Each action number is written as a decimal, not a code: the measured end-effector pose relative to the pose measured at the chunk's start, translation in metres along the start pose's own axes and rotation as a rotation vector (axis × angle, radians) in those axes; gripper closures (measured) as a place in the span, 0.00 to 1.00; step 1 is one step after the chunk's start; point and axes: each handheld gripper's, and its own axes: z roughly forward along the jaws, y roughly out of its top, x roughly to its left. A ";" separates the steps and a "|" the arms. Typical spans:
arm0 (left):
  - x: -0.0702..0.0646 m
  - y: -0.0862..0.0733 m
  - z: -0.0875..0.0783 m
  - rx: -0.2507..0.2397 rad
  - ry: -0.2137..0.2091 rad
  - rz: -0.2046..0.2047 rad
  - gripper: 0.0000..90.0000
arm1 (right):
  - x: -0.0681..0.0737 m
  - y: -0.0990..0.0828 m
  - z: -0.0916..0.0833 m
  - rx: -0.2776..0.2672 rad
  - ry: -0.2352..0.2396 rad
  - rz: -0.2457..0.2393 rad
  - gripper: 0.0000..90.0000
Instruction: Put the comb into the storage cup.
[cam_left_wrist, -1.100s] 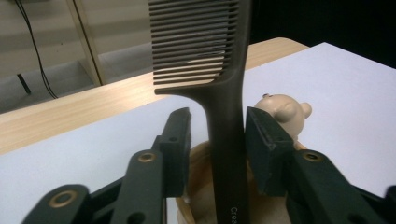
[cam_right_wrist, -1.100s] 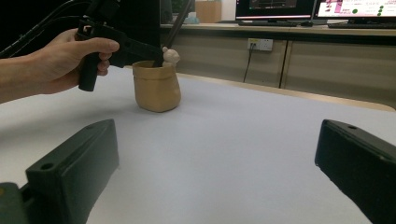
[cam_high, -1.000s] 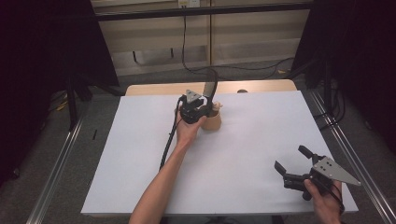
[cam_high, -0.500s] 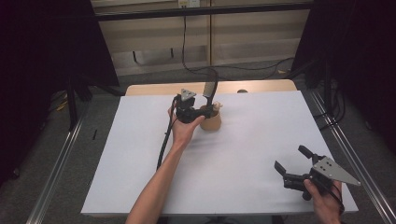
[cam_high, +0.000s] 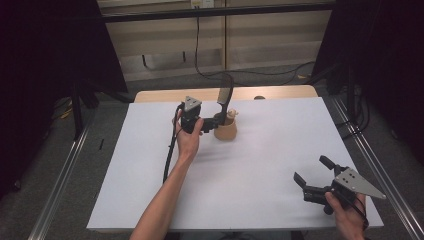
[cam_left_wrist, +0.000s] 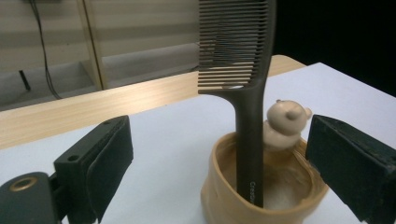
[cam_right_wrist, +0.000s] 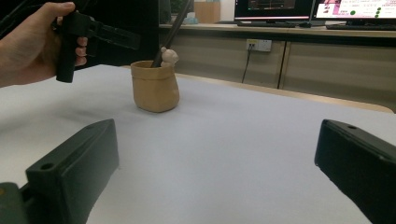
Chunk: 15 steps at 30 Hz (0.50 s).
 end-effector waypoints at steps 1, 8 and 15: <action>0.001 0.000 -0.002 -0.011 0.004 0.009 0.07 | 0.000 0.000 0.000 0.001 -0.001 0.000 0.00; 0.000 0.000 -0.017 -0.087 -0.020 0.005 0.06 | 0.000 0.000 0.001 -0.001 -0.003 0.000 0.00; 0.005 -0.004 -0.029 -0.125 -0.013 0.034 0.03 | -0.001 0.000 0.002 0.002 -0.013 0.000 0.00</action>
